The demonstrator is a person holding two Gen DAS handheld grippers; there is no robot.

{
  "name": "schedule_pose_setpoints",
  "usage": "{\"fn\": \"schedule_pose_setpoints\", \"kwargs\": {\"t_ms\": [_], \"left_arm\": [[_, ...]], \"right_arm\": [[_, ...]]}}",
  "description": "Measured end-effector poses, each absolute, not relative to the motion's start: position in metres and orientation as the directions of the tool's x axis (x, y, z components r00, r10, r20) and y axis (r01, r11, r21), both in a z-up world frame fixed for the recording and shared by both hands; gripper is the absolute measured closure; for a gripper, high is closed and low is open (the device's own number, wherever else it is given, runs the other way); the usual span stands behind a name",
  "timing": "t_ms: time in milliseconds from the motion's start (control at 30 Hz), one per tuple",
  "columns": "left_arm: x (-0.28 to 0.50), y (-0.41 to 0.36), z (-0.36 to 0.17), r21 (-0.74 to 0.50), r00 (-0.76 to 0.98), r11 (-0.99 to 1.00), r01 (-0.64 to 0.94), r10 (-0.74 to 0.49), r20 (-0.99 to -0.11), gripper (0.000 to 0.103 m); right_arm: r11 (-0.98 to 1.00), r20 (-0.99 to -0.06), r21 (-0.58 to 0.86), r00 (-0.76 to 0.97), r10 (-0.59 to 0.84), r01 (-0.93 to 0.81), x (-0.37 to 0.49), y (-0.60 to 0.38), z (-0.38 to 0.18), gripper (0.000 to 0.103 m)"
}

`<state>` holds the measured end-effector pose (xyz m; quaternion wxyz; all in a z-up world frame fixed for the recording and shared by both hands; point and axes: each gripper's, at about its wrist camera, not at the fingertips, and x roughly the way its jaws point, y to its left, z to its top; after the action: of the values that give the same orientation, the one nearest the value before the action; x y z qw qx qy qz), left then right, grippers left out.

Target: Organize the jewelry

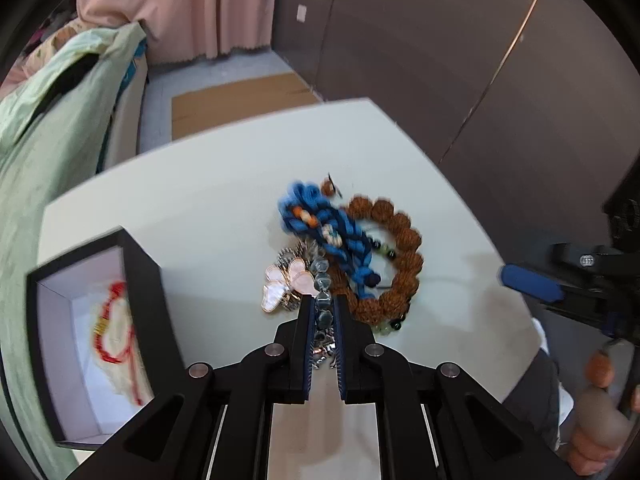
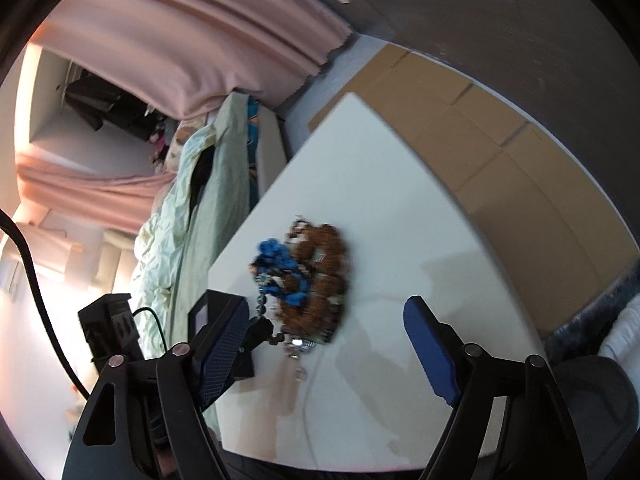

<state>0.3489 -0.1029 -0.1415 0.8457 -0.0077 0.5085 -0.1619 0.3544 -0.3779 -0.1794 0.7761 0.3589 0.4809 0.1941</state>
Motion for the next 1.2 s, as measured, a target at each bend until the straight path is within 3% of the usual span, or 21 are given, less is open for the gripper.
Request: {"fn": "schedule_pose_setpoints", "kwargs": {"t_ms": [367, 533, 667, 833, 900, 1033, 1200], "left_arm": [[0.339, -0.062, -0.09, -0.218, 0.52, 0.949, 0.23, -0.309, -0.796, 0.094], [0.335, -0.044, -0.073, -0.236, 0.554, 0.948, 0.212, -0.316, -0.771, 0.094], [0.332, -0.034, -0.063, -0.248, 0.574, 0.948, 0.201, -0.319, -0.754, 0.094], [0.331, -0.021, -0.056, -0.261, 0.591, 0.947, 0.189, -0.322, -0.74, 0.094], [0.33, -0.016, -0.053, -0.27, 0.597, 0.945, 0.184, -0.325, -0.733, 0.094], [0.329, -0.003, -0.044, -0.279, 0.621, 0.946, 0.167, -0.321, -0.715, 0.094], [0.328, 0.012, -0.041, -0.282, 0.634, 0.949, 0.141, -0.305, -0.71, 0.094]], "right_arm": [[0.68, -0.624, 0.731, 0.356, 0.696, -0.048, 0.386, -0.314, -0.182, 0.033], [0.722, -0.666, 0.691, 0.35, 0.659, -0.043, 0.396, -0.307, -0.185, 0.034], [0.755, -0.705, 0.654, 0.329, 0.629, -0.043, 0.409, -0.3, -0.187, 0.044], [0.803, -0.757, 0.594, 0.309, 0.575, -0.04, 0.418, -0.294, -0.193, 0.048], [0.83, -0.788, 0.557, 0.294, 0.541, -0.038, 0.42, -0.29, -0.198, 0.058], [0.85, -0.809, 0.526, 0.287, 0.513, -0.033, 0.421, -0.29, -0.198, 0.093], [0.824, -0.77, 0.564, 0.332, 0.544, -0.042, 0.411, -0.297, -0.177, 0.093]]}}
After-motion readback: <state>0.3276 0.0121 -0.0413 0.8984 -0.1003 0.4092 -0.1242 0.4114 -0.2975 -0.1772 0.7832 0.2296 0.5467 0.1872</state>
